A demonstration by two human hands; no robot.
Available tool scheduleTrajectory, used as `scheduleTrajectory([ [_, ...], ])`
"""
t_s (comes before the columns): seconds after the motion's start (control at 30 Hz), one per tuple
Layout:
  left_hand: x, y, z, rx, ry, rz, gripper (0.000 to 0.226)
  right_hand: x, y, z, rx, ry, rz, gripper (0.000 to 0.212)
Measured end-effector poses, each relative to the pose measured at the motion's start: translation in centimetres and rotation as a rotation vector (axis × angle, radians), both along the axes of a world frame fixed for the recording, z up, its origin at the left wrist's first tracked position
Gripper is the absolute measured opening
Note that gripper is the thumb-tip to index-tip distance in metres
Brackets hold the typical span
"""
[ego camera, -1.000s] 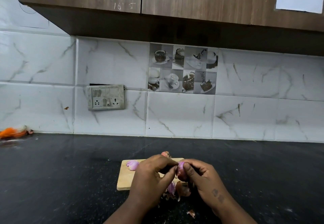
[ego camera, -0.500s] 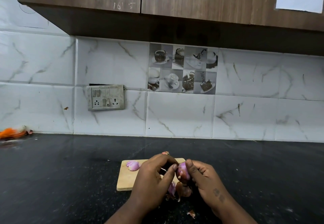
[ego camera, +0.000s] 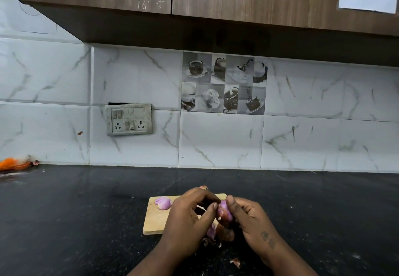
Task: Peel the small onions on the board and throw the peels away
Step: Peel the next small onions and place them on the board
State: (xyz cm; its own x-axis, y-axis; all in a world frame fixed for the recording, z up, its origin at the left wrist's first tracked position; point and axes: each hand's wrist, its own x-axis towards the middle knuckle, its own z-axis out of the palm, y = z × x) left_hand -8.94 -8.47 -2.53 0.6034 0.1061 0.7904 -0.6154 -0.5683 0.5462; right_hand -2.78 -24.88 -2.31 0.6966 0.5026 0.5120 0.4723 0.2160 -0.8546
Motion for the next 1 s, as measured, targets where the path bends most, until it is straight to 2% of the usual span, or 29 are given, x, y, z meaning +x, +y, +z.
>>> scheduleTrajectory([
  [0.07, -0.03, 0.02, -0.05, 0.011, -0.007, 0.051, 0.021, 0.00, -0.02, 0.03, 0.022, 0.041, 0.016, 0.058],
  [0.3, -0.39, -0.05, 0.23, 0.012, -0.010, 0.046, 0.004, -0.02, -0.41, 0.44, 0.047, 0.036, -0.099, 0.032],
  [0.37, -0.36, 0.00, 0.16, 0.009, -0.001, 0.059, 0.008, 0.07, -0.40, 0.32, 0.033, 0.041, -0.107, 0.028],
  [0.5, -0.07, 0.26, -0.14, -0.015, -0.010, 0.080, 0.014, 0.65, -0.35, -0.24, 0.022, 0.030, -0.124, 0.036],
  [0.9, 0.37, 0.42, -0.56, 0.237, -0.034, 0.316, 0.005, 0.66, -0.75, -0.27, -0.003, -0.111, -0.197, 0.049],
  [1.0, 0.27, 0.27, -0.33, 0.220, -0.020, 0.323, 0.004, 0.41, -0.78, -0.09, -0.001, -0.133, -0.206, 0.050],
])
